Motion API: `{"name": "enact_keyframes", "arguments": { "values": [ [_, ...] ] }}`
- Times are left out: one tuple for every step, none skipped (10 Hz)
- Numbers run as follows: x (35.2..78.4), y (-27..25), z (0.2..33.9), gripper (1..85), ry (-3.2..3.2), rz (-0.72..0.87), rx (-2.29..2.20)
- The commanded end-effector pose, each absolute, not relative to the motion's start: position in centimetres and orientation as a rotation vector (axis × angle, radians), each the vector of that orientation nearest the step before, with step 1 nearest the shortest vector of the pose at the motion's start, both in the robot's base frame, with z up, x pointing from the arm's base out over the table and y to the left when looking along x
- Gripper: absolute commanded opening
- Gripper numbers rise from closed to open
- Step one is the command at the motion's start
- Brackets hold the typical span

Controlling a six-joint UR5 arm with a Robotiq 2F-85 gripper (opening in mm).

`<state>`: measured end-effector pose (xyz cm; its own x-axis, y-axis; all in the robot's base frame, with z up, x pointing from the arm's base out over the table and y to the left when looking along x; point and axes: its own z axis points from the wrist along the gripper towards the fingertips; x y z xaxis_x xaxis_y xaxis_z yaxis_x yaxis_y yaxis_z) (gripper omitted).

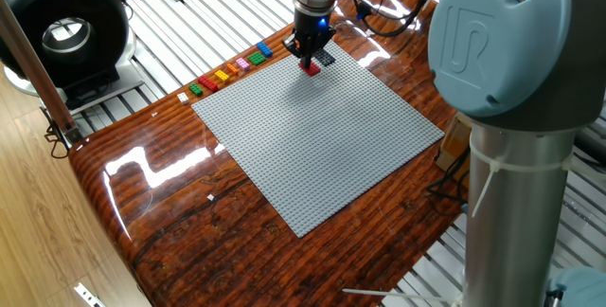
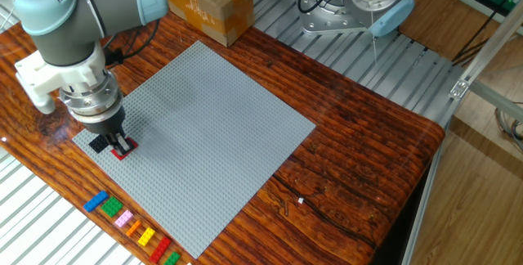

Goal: Build with small Lego blocks

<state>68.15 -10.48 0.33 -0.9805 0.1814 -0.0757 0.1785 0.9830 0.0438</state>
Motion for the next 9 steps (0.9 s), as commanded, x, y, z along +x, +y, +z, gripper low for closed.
{"name": "enact_keyframes", "arguments": {
  "values": [
    [67.84,-10.58,0.51,1.0,3.060,0.058,0.289],
    [67.77,-10.60,0.64,1.0,3.063,0.056,0.292],
    [67.65,-10.67,0.82,1.0,3.068,0.050,0.292],
    [67.49,-10.75,1.15,1.0,3.073,0.045,0.295],
    [67.49,-10.72,1.30,1.0,3.074,0.043,0.302],
    [67.58,-10.65,1.32,1.0,3.074,0.033,0.316],
    [67.55,-10.70,1.32,1.0,3.075,0.028,0.316],
    [67.47,-10.78,1.32,1.0,3.078,0.023,0.316],
    [67.34,-10.86,1.34,1.0,3.082,0.018,0.316]
  ]
}}
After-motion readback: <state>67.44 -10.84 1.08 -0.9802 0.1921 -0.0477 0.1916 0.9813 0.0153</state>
